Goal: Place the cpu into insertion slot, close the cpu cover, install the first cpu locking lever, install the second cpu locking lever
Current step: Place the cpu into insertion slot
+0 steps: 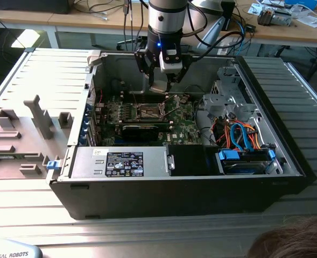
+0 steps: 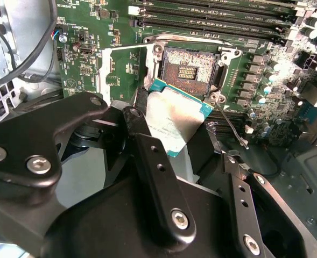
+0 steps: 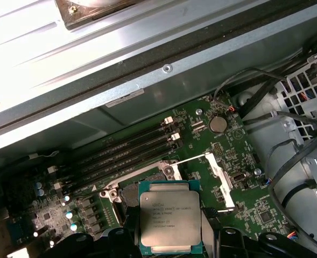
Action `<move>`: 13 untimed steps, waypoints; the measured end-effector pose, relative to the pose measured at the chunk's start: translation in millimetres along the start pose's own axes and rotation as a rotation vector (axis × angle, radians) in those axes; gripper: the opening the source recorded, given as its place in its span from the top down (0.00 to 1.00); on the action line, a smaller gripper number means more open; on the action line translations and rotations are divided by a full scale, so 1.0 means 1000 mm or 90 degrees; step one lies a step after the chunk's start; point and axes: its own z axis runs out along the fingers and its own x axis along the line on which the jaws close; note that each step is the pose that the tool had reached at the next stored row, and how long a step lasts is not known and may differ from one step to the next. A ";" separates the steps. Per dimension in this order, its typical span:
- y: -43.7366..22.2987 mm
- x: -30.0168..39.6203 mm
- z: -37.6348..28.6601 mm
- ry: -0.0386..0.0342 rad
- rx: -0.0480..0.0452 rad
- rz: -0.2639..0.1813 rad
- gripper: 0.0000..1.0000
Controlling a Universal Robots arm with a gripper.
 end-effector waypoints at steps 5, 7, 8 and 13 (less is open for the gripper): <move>0.0000 0.0000 0.0001 -0.0002 0.0000 0.002 0.46; 0.0000 0.0000 0.0001 -0.0003 -0.0001 0.003 0.46; 0.0000 0.0000 0.0002 -0.0003 -0.0001 0.004 0.46; -0.0001 0.0000 0.0002 -0.0006 -0.0001 0.006 0.46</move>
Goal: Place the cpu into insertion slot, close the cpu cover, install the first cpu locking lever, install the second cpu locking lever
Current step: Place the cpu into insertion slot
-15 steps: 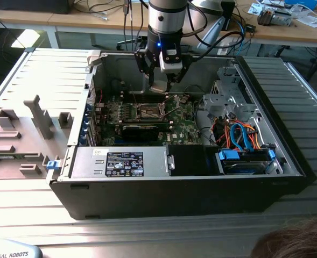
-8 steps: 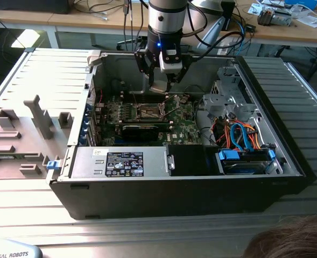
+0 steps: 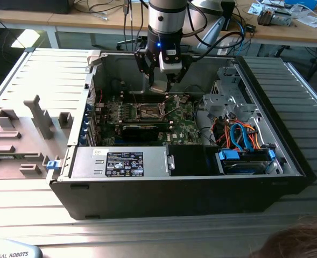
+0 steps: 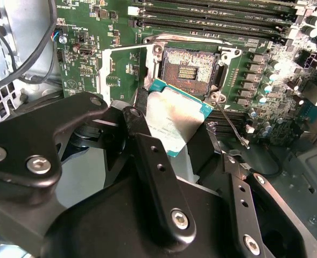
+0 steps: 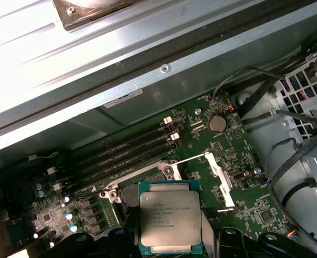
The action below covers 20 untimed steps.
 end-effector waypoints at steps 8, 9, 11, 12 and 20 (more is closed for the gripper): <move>0.0000 0.0000 0.0001 -0.0004 -0.0001 0.005 0.46; 0.0000 0.0000 0.0001 -0.0005 -0.0001 0.006 0.46; 0.0000 0.0000 0.0002 -0.0006 -0.0001 0.007 0.46; 0.0000 0.0000 0.0002 -0.0007 -0.0001 0.008 0.46; 0.0000 0.0000 0.0003 -0.0010 -0.0002 0.012 0.46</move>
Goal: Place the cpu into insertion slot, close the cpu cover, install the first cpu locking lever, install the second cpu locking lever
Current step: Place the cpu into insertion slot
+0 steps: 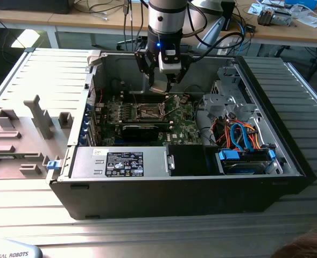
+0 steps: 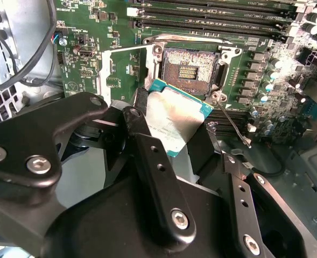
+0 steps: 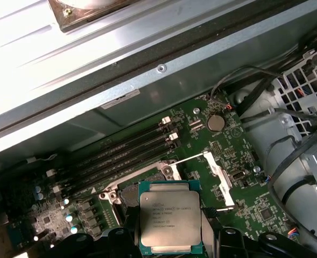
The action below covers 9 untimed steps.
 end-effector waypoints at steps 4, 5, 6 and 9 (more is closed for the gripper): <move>0.0000 0.0000 0.0001 -0.0002 0.0000 0.002 0.46; 0.0000 0.0000 0.0001 -0.0002 -0.0001 0.002 0.46; 0.0000 0.0000 0.0001 -0.0003 -0.0001 0.003 0.46; 0.0000 0.0000 0.0002 -0.0005 -0.0001 0.005 0.46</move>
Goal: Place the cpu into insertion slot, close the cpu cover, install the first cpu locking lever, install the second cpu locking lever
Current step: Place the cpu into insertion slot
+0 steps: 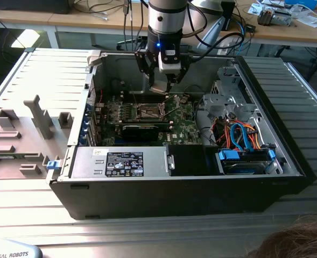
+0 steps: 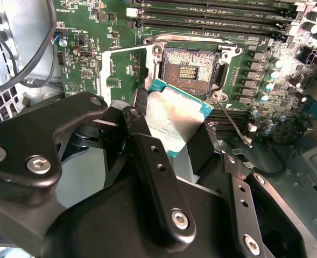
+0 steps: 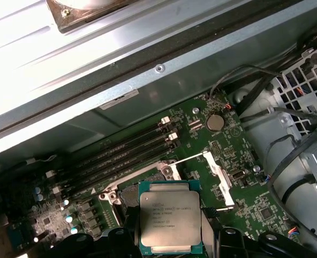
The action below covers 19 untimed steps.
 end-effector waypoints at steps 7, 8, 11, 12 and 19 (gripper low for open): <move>0.0000 0.0000 0.0002 -0.0003 -0.0001 0.003 0.46; 0.0000 0.0000 0.0002 -0.0003 -0.0001 0.003 0.46; 0.0000 0.0000 0.0003 -0.0004 -0.0001 0.005 0.46; 0.0000 0.0000 0.0004 -0.0004 -0.0001 0.005 0.46; -0.0001 0.0000 0.0006 -0.0007 -0.0002 0.008 0.46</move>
